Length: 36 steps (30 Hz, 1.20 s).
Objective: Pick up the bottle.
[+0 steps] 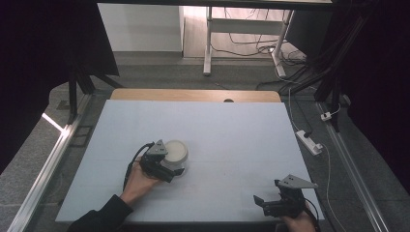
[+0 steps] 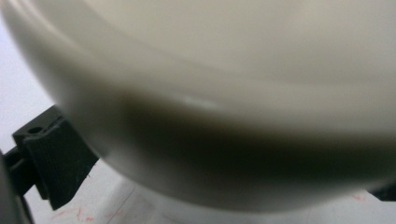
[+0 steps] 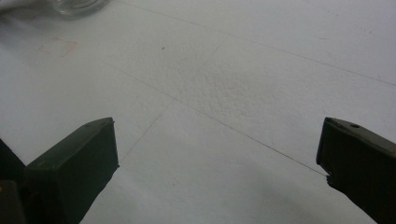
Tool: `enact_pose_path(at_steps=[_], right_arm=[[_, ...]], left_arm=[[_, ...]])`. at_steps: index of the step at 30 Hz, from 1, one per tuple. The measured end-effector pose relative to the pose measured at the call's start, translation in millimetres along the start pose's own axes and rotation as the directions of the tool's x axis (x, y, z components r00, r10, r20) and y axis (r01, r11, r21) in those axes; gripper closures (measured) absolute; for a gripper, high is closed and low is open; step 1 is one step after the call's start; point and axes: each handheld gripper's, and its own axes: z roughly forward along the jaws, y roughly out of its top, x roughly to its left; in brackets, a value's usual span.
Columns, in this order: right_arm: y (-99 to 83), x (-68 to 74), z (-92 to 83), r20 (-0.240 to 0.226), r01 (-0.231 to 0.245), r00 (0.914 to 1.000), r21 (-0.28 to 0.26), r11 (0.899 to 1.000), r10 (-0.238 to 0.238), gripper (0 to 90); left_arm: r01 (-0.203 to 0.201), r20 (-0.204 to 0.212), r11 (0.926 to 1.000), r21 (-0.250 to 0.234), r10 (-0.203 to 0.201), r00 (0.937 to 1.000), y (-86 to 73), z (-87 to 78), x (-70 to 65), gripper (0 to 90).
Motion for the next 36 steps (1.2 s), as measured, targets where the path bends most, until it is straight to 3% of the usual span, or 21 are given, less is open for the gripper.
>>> enact_pose_path(at_steps=[4,14,26,36], right_arm=[[0.0,0.2,-0.1,0.0,0.0,1.0,0.0,1.0,0.0,0.0],[0.1,0.3,0.1,0.0,0.003,1.0,0.001,1.0,-0.003,0.0],[0.4,0.7,0.5,0.0,0.009,1.0,0.002,1.0,-0.009,0.0],[0.6,0.9,0.5,0.001,0.009,1.0,0.002,1.0,-0.009,0.0]], left_arm=[[0.023,0.01,0.9997,-0.012,-0.023,0.9997,0.1,-0.3,1.6,5.6],[-0.009,-0.004,0.9994,-0.034,0.009,1.0,-2.6,-0.8,0.1,7.0],[-0.002,-0.044,1.0,0.004,0.002,0.999,2.8,-2.1,-5.5,7.8],[-0.006,-0.012,0.9998,-0.022,0.005,0.9999,15.2,-14.0,-8.5,7.9]])
